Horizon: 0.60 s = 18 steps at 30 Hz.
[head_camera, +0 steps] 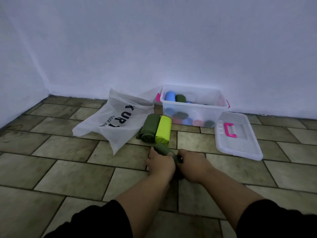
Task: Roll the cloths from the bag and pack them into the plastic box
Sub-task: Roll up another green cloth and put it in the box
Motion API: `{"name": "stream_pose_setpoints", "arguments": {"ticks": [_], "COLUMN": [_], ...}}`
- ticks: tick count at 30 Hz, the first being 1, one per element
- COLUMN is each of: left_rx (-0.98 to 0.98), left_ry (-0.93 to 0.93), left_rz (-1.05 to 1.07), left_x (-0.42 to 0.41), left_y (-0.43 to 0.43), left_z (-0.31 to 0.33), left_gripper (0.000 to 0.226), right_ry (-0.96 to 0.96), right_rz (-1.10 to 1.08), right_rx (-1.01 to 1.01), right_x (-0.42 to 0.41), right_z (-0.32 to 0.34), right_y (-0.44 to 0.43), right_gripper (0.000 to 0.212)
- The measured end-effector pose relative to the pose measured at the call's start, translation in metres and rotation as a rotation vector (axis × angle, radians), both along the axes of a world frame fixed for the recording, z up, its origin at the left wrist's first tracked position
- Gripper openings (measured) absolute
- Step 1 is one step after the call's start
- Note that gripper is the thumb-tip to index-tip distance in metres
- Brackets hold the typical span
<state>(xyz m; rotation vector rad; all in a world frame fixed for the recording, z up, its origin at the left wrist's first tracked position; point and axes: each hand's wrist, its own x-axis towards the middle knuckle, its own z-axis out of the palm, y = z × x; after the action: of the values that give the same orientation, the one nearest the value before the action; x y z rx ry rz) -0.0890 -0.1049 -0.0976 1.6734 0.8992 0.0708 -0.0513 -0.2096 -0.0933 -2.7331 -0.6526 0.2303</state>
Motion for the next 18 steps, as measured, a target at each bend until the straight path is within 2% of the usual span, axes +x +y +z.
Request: {"name": "stream_pose_setpoints", "arguments": {"ticks": [7, 9, 12, 15, 18], "left_rx": [-0.067, -0.233, -0.506, -0.447, -0.180], "left_ry": [-0.148, -0.208, -0.272, -0.315, -0.334], "left_rz": [-0.049, -0.016, -0.002, -0.067, -0.249], "left_x": [-0.005, -0.012, -0.011, 0.008, 0.045], "left_y": [0.004, 0.006, 0.005, 0.003, 0.013], "left_z": [-0.004, -0.005, 0.000, 0.016, 0.039], "left_gripper": [0.070, 0.070, 0.056, 0.055, 0.057], "right_ry": [0.320, 0.438, 0.626, 0.789, 0.852], "right_rz": [-0.087, -0.136, -0.222, -0.242, -0.253], "right_rx": [0.301, 0.448, 0.745, 0.984, 1.089], "right_x": [-0.025, -0.030, -0.027, -0.010, 0.022], "right_z": [-0.003, -0.001, 0.003, 0.016, 0.043], "right_y": [-0.006, -0.012, -0.017, -0.019, -0.023], "right_gripper": [0.018, 0.029, 0.035, 0.026, 0.027]}}
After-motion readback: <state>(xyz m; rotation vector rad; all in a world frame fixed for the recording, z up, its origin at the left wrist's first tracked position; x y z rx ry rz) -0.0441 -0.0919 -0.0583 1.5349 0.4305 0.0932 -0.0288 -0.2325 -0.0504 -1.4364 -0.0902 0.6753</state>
